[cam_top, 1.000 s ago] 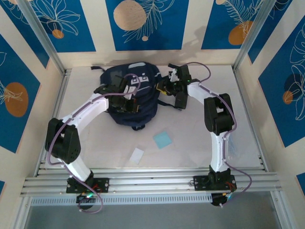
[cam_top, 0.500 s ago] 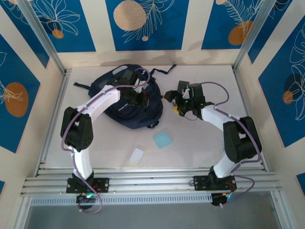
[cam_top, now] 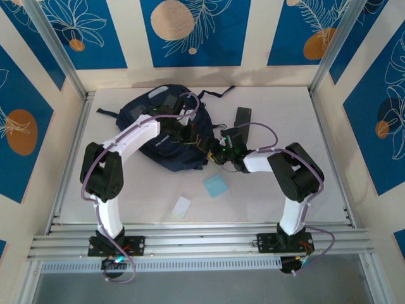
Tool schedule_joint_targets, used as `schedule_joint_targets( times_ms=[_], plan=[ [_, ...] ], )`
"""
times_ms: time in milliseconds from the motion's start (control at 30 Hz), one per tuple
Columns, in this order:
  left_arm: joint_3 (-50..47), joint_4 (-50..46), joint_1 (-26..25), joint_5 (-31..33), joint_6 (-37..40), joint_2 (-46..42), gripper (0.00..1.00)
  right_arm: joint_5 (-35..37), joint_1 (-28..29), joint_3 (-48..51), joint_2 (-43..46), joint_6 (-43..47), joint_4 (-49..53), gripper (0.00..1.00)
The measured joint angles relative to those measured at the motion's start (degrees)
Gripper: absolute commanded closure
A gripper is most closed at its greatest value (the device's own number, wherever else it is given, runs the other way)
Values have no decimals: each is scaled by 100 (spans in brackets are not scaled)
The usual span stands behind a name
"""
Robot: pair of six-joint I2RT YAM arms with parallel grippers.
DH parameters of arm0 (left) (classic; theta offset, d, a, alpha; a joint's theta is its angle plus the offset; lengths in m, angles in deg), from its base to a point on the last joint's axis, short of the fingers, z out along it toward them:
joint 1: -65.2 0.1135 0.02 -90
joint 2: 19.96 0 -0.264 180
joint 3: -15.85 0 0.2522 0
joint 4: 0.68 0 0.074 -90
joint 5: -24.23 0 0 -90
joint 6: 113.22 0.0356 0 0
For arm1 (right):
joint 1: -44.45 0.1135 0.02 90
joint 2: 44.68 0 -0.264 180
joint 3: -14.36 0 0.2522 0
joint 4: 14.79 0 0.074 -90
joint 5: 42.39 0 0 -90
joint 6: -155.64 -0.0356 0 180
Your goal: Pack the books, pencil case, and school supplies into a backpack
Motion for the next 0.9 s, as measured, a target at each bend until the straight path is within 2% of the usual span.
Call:
schedule_joint_targets(
  times_ms=[200, 400, 567, 900],
  plan=[
    [-970, 391, -2, 70, -103, -387, 100, 133, 160, -17, -138, -262, -424, 100],
    [-1735, 525, -4, 509, -157, -1049, 100, 131, 271, -17, -94, -251, -380, 100],
    [-1797, 179, 85, 1012, 66, -1370, 100, 199, 271, -17, 146, -85, -186, 100],
    [-1753, -909, 671, 1364, 1016, -1427, 100, 221, -72, -17, 372, 380, 284, 100]
  ],
)
